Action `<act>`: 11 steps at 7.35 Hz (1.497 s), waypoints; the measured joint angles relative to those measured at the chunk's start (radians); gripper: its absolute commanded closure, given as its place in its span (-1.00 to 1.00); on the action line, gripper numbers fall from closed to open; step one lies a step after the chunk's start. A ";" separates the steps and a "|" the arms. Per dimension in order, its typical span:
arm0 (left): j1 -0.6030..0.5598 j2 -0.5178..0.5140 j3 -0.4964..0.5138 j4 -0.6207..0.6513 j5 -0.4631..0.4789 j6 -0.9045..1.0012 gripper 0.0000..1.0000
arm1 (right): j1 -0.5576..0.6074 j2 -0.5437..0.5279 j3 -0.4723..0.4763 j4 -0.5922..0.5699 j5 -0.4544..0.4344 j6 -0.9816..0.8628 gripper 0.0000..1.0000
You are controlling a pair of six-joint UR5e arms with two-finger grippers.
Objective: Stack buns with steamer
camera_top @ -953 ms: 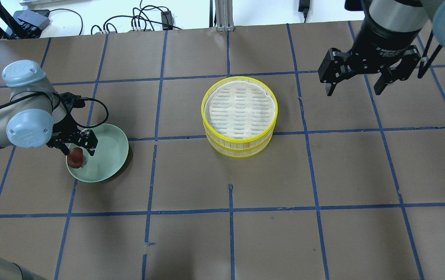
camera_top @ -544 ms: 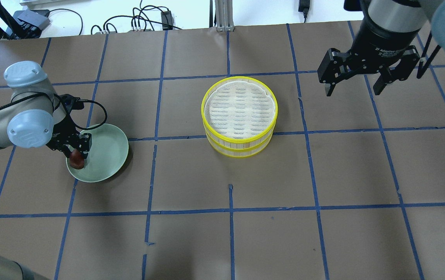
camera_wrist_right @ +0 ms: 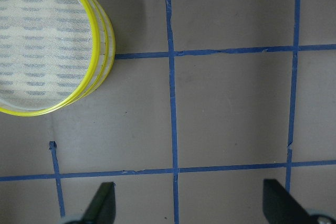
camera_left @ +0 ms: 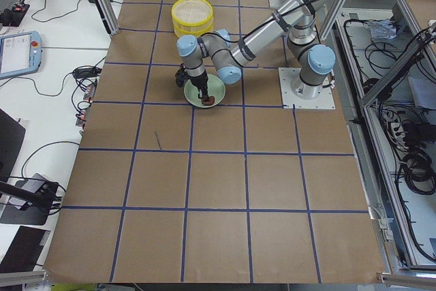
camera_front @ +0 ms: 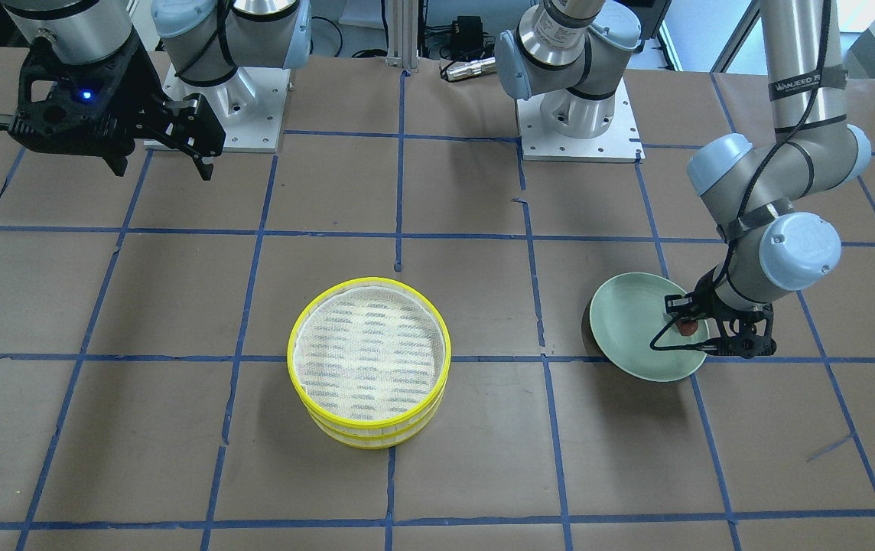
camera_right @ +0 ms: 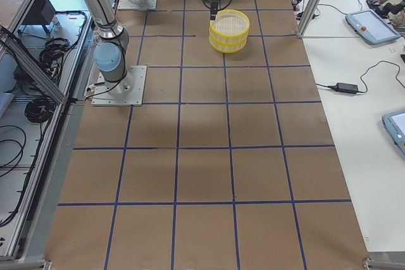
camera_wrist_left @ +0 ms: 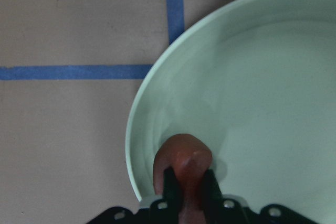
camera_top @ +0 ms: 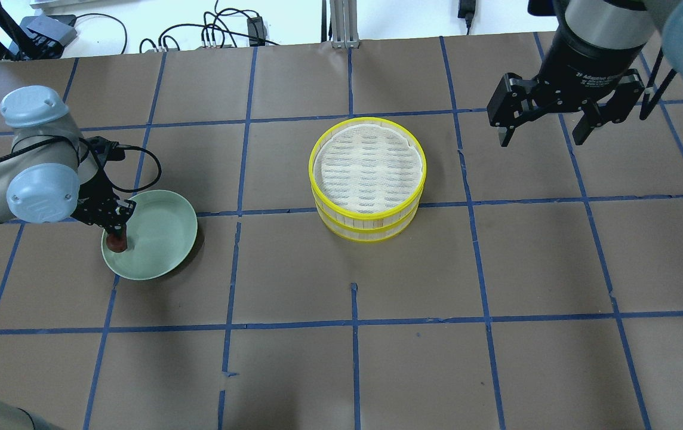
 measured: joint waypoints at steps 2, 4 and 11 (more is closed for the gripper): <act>-0.119 0.048 0.157 -0.143 -0.031 -0.114 1.00 | 0.000 -0.001 0.000 0.001 -0.003 -0.001 -0.97; -0.297 0.062 0.366 -0.325 -0.147 -0.351 0.99 | 0.017 0.000 0.000 0.005 -0.012 -0.001 -0.97; -0.683 -0.098 0.444 -0.163 -0.414 -0.816 -0.70 | 0.065 0.011 0.002 -0.005 -0.016 0.019 -0.99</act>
